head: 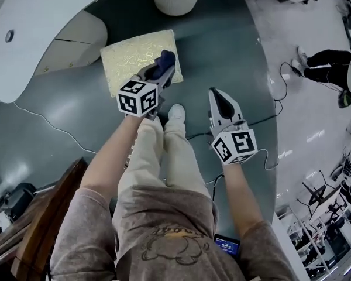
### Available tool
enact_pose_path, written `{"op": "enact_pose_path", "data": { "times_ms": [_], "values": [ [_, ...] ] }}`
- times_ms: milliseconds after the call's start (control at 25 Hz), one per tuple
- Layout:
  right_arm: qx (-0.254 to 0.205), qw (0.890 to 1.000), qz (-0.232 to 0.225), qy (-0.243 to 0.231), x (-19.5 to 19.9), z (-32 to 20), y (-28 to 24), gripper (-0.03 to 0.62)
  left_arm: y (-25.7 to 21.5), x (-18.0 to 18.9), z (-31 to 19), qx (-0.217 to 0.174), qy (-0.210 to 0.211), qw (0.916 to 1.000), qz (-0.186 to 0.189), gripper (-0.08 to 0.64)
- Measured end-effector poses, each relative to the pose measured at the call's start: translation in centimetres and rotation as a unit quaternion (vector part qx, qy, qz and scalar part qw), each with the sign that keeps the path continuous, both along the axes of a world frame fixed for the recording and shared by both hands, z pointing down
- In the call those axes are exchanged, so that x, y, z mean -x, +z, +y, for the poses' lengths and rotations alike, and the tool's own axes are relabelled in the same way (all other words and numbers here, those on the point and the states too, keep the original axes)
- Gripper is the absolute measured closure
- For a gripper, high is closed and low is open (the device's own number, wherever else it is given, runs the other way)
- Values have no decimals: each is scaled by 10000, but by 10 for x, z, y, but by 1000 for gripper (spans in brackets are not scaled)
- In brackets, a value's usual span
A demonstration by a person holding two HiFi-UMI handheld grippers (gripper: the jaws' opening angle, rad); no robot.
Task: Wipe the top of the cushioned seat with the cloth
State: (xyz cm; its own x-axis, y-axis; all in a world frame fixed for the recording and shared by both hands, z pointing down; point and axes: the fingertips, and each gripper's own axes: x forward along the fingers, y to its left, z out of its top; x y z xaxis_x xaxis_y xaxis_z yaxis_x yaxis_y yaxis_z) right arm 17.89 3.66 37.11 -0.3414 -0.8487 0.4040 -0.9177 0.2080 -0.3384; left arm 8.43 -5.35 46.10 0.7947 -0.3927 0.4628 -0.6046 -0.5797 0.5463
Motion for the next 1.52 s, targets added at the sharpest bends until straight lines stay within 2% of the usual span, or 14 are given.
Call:
{"op": "enact_pose_path", "data": {
  "times_ms": [160,400,600,760,920,1040,1200,1520],
  "values": [
    [-273,9995,-66,-166,13,-15,-45,586,-76,16,-7,-462,-65,9989,105,462],
    [-908,9945,-267,-448,50,-39,-154,586,-217,49,-6,-1315,124,9910,217,462],
    [-1287,9884,-305,-745,85,-43,-223,586,-311,87,8,-1684,54,9843,520,462],
    [-1442,9848,-276,-933,95,-35,-257,586,-364,107,26,-1875,-101,9796,717,462],
    [-1596,9813,-130,-1069,97,-25,-280,586,-398,125,42,-2005,-230,9759,826,462],
    [-1800,9763,167,-1186,102,-19,-293,586,-410,141,53,-2279,-442,9697,762,462],
    [-1925,9736,362,-1171,108,-12,-293,586,-406,161,61,-2597,-745,9612,553,462],
    [-1815,9763,385,-1114,108,-16,-267,586,-387,184,60,-2770,-1081,9536,477,462]
  ]
}}
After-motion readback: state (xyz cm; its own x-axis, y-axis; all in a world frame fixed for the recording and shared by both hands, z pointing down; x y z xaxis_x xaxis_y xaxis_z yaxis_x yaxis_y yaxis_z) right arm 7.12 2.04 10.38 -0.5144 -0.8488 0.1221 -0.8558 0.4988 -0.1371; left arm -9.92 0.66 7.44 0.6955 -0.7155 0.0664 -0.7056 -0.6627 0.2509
